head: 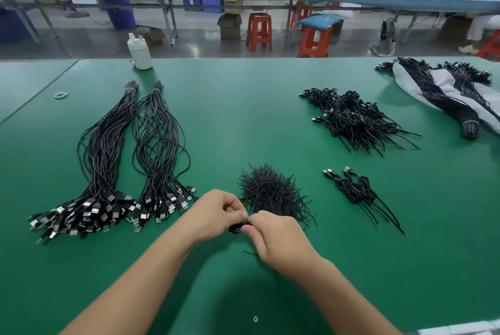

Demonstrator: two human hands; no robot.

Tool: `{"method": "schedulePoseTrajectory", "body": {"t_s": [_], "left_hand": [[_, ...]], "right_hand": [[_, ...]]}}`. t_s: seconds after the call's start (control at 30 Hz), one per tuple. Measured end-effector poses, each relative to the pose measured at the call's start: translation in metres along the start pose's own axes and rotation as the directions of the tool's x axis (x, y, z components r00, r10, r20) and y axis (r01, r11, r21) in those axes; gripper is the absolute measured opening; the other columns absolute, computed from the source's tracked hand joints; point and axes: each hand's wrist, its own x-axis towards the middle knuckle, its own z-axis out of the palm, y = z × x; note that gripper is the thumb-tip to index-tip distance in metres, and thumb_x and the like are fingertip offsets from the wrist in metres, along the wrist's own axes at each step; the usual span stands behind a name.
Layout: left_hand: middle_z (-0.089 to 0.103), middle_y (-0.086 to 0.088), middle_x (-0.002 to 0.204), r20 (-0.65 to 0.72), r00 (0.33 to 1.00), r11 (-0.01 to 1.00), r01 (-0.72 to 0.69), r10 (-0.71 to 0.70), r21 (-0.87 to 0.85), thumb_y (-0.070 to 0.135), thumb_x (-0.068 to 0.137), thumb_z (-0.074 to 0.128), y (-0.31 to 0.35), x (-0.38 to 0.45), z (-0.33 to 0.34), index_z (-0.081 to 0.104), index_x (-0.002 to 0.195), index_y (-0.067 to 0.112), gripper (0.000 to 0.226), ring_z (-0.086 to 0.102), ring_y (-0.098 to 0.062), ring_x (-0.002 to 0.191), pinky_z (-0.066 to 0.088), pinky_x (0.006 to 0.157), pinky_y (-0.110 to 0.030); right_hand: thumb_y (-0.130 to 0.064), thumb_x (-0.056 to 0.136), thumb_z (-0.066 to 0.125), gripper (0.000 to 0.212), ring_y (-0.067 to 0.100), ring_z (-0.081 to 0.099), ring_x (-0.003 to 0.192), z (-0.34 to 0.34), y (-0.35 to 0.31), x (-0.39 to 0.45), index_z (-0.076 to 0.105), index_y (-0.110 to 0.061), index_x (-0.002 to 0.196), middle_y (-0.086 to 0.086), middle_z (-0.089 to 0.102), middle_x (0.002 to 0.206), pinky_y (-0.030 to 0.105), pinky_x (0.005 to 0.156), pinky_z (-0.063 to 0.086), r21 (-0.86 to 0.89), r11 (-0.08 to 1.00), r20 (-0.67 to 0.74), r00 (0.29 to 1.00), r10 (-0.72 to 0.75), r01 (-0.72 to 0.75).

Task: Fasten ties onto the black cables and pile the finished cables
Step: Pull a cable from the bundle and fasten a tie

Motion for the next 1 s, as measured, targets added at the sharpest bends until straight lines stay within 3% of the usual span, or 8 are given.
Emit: {"method": "schedulePoseTrajectory", "body": {"t_s": [0.17,0.27,0.33,0.5,0.63,0.8,0.9,1.0], "left_hand": [[0.057,0.010,0.055,-0.121,0.993,0.997,0.016,-0.007,0.071,0.034,0.079,0.080,-0.001,0.000,0.002,0.070,0.069,0.019,0.021,0.042,-0.007,0.049,0.035,0.050,-0.022],[0.048,0.012,0.042,-0.144,0.989,0.991,-0.004,0.023,0.130,0.037,0.087,0.072,0.002,-0.004,0.008,0.070,0.065,0.020,0.028,0.036,-0.005,0.040,0.027,0.042,-0.016],[0.043,0.006,0.044,-0.161,0.985,0.985,-0.040,0.068,0.170,0.041,0.092,0.064,0.004,-0.007,0.010,0.068,0.065,0.014,0.038,0.034,-0.010,0.043,0.027,0.043,-0.021],[0.072,0.009,0.077,-0.135,0.982,0.942,-0.086,0.135,0.323,0.043,0.091,0.064,0.014,-0.012,0.011,0.075,0.080,0.027,0.022,0.063,-0.009,0.075,0.049,0.072,-0.027],[0.071,0.007,0.093,-0.155,0.966,0.824,-0.087,0.207,0.560,0.036,0.095,0.056,0.015,-0.011,0.017,0.071,0.094,0.028,0.017,0.065,-0.018,0.091,0.049,0.079,-0.031],[0.057,0.004,0.098,-0.139,0.949,0.622,-0.070,0.282,0.780,0.024,0.097,0.050,0.013,-0.014,0.030,0.053,0.093,0.027,0.006,0.064,-0.020,0.091,0.033,0.059,-0.031],[0.057,0.006,0.101,-0.195,0.928,0.670,-0.074,0.318,0.739,0.033,0.099,0.046,0.007,-0.012,0.033,0.056,0.098,0.029,0.011,0.063,-0.017,0.093,0.039,0.063,-0.031],[0.059,0.012,0.099,-0.295,0.901,0.805,-0.093,0.318,0.586,0.043,0.097,0.049,0.004,-0.013,0.035,0.061,0.098,0.032,0.017,0.060,-0.011,0.092,0.044,0.071,-0.029]], "right_hand": [[-0.040,0.104,0.039,0.031,0.024,0.058,0.080,0.001,0.002,-0.001,0.061,-0.018,0.104,-0.002,0.058,0.090,0.038,0.071,0.045,0.015,1.000,0.003,1.000,0.016,-0.016],[-0.041,0.104,0.036,0.033,0.023,0.058,0.080,0.000,0.002,0.001,0.062,-0.019,0.103,-0.002,0.058,0.088,0.039,0.071,0.045,-0.022,1.000,-0.001,1.000,0.022,-0.022],[-0.041,0.104,0.036,0.034,0.023,0.059,0.079,0.000,0.002,0.002,0.062,-0.020,0.104,-0.002,0.059,0.089,0.038,0.070,0.046,-0.047,0.998,-0.010,0.999,0.031,-0.031],[-0.033,0.102,0.043,0.027,0.026,0.061,0.075,0.001,0.001,0.003,0.067,-0.021,0.108,0.000,0.061,0.088,0.039,0.064,0.046,-0.043,0.998,-0.056,0.997,0.045,-0.047],[-0.037,0.104,0.041,0.031,0.025,0.059,0.078,0.006,0.001,0.004,0.065,-0.019,0.106,0.000,0.058,0.091,0.039,0.065,0.045,-0.050,0.996,-0.057,0.996,0.073,-0.076],[-0.038,0.104,0.040,0.027,0.018,0.054,0.085,0.009,0.002,0.008,0.062,-0.024,0.109,-0.005,0.051,0.095,0.034,0.068,0.043,-0.062,0.989,-0.067,0.990,0.127,-0.131],[-0.038,0.104,0.041,0.027,0.020,0.056,0.082,0.007,0.001,0.008,0.064,-0.024,0.106,-0.005,0.053,0.094,0.033,0.065,0.042,-0.045,0.988,-0.082,0.986,0.147,-0.151],[-0.036,0.103,0.043,0.027,0.021,0.056,0.079,0.004,0.001,0.008,0.065,-0.022,0.103,-0.003,0.053,0.091,0.034,0.064,0.041,-0.028,0.988,-0.116,0.982,0.148,-0.152]]}}
